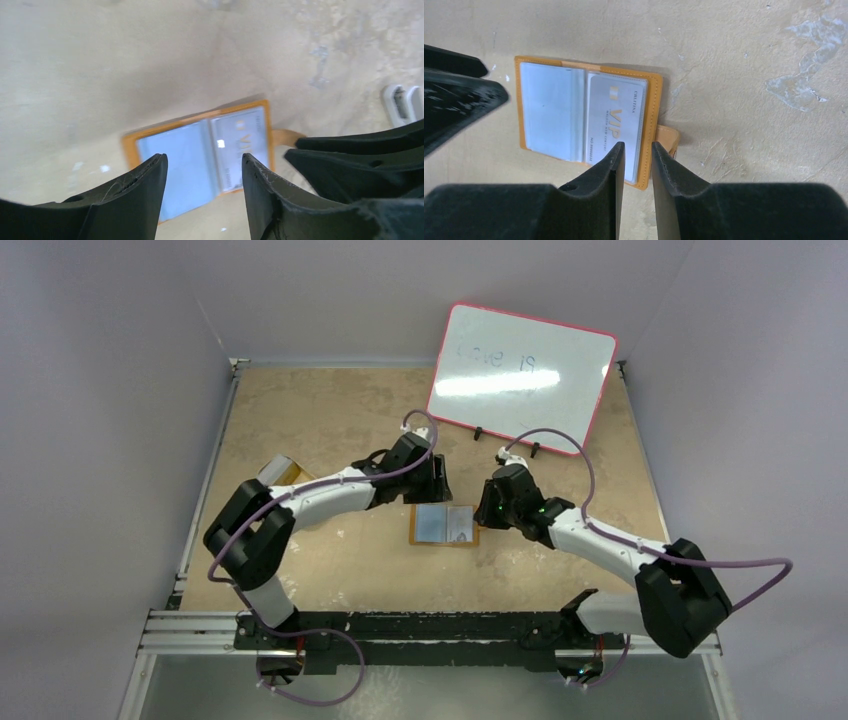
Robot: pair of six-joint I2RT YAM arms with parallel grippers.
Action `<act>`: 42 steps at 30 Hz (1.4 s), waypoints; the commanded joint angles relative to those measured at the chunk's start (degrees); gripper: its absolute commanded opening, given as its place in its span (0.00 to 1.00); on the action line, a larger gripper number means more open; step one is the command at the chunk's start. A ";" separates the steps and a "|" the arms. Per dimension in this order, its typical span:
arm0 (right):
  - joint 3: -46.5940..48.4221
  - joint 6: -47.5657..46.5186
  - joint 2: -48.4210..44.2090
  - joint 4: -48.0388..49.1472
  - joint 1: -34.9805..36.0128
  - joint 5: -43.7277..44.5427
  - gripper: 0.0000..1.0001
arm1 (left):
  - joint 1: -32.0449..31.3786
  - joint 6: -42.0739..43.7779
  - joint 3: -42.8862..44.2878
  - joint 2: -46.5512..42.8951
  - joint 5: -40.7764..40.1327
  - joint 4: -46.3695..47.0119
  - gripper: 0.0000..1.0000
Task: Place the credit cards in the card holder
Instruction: Insert the credit card into the card holder, then pick up the credit card from the storage box.
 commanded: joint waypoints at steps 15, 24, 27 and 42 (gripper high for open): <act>3.80 -3.23 -2.15 2.03 0.18 -4.66 0.30 | 13.56 33.00 3.00 -12.20 -34.64 -25.95 0.59; 3.81 -4.18 -2.83 1.46 0.26 -4.67 0.30 | 26.40 38.10 4.53 -5.76 -33.05 -27.19 0.60; 3.76 -4.46 -2.79 1.08 0.22 -4.48 0.30 | 31.82 40.74 4.37 -6.47 -29.95 -25.72 0.59; 4.68 -5.34 -2.45 0.41 0.31 -4.58 0.30 | 36.50 45.01 7.05 1.80 -32.61 -23.13 0.62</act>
